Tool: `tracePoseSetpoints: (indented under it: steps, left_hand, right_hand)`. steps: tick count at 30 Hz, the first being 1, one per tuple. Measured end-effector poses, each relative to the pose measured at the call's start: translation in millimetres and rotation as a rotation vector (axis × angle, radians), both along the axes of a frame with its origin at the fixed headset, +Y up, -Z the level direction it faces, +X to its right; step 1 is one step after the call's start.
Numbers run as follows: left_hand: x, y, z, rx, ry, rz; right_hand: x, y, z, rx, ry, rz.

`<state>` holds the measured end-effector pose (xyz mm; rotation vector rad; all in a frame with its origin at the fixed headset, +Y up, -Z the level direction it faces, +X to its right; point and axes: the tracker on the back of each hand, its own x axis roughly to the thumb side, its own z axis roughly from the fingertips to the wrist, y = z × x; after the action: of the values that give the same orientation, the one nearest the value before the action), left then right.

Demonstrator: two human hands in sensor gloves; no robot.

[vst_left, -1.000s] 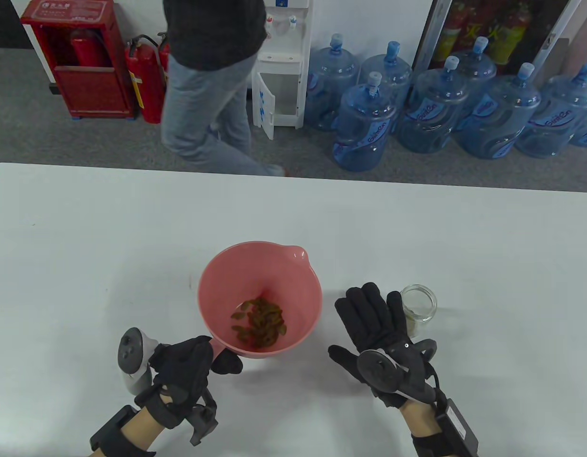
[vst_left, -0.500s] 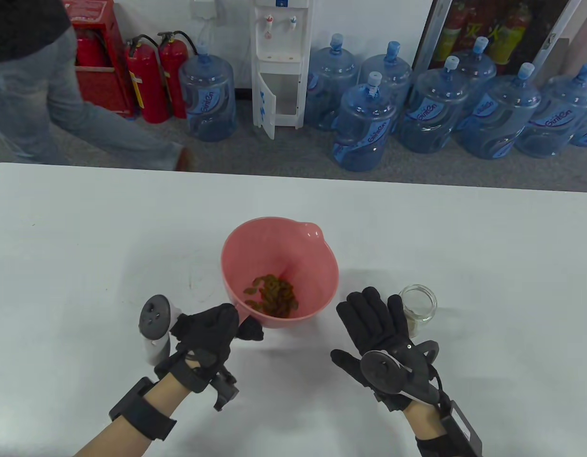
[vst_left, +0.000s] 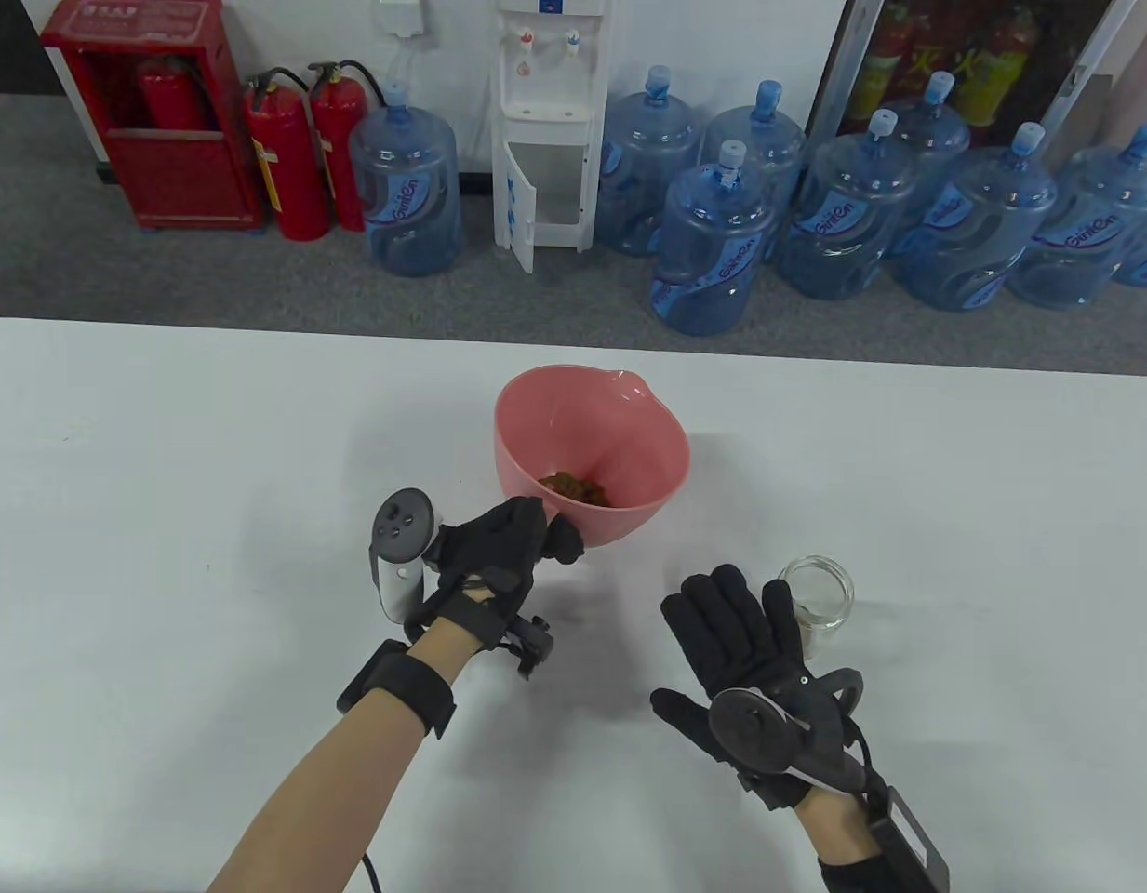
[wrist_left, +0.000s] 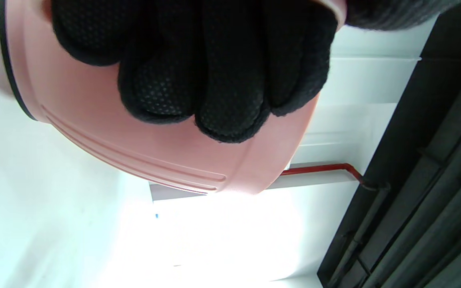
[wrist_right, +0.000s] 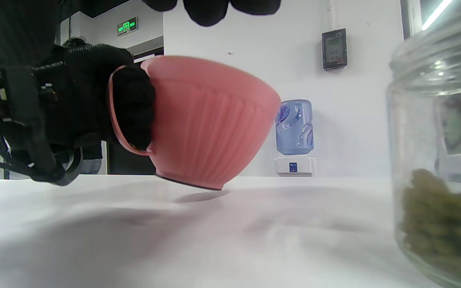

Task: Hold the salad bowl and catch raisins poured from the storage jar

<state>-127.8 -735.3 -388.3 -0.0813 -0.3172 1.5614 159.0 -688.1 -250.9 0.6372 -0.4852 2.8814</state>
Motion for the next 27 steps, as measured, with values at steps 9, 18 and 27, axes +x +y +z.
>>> tracePoseSetpoints:
  steps: [9, 18, 27]
  left_hand:
    - [-13, -12, 18, -0.094, -0.037, -0.028]
    - [-40, -8, 38, -0.139, -0.024, -0.32]
    - [-74, 25, 82, 0.132, 0.046, -0.758]
  right_hand:
    - [-1, 0, 1, -0.003, 0.002, 0.005]
    - [-7, -4, 2, -0.024, 0.011, 0.003]
    - [-14, -7, 7, -0.066, 0.066, -0.061]
